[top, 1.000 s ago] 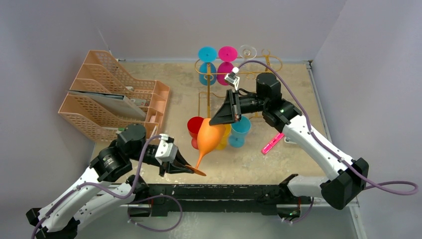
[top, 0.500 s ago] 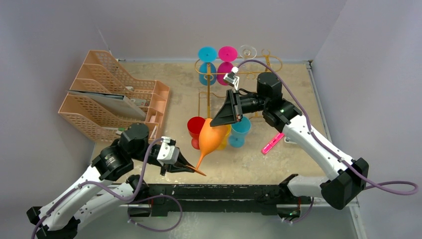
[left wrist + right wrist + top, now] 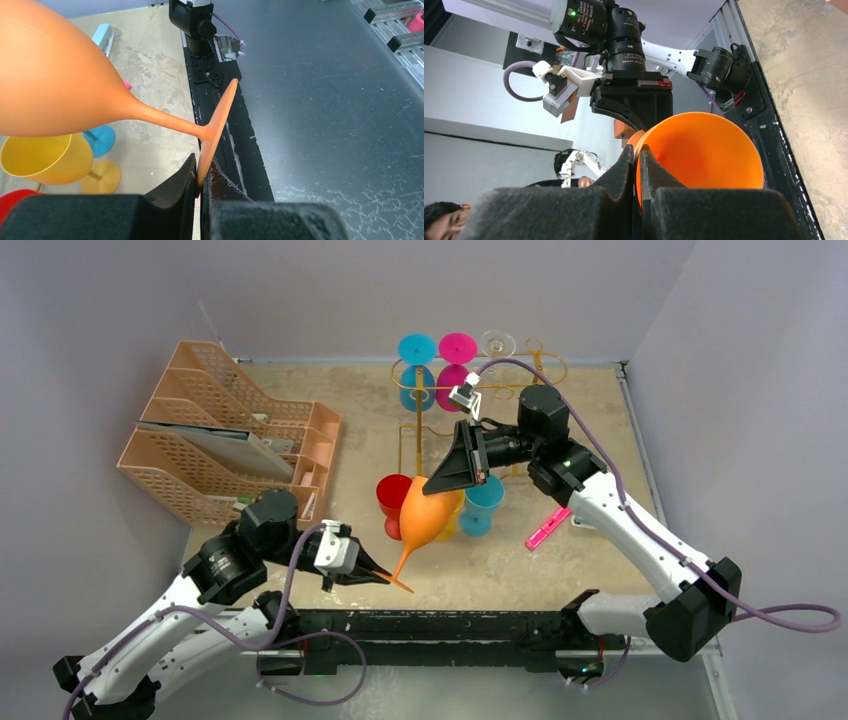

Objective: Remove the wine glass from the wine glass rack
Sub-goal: Place the wine glass at the center of the board.

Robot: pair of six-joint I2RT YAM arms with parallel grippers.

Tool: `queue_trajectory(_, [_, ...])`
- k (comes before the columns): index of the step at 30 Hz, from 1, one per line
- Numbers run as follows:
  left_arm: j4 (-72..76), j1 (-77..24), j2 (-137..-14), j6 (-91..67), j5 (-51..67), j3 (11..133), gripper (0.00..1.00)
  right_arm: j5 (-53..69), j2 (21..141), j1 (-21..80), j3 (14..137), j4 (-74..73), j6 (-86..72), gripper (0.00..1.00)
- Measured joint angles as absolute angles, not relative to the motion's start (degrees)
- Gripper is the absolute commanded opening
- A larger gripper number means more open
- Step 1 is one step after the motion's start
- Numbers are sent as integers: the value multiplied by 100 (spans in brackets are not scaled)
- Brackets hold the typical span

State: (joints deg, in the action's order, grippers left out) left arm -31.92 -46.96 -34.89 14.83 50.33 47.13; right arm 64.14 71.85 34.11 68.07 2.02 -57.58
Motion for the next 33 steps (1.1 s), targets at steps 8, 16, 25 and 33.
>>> queue_trajectory(8, [-3098,-4696,-3489,1520,5065,4681,3,6405,7105,3413,6790,233,-5736,0])
queue_trajectory(16, [-3015,-4696,-3492,1542,5013,4615,22,6396,6941,3417,6785,217,-5575,0])
queue_trajectory(25, [-2967,-4696,-3538,1441,4910,4611,37,6399,6740,3472,6779,19,-5242,0])
queue_trajectory(33, [-2963,-4694,-3562,1404,4995,4602,47,6401,6705,3514,6779,-351,-4967,0])
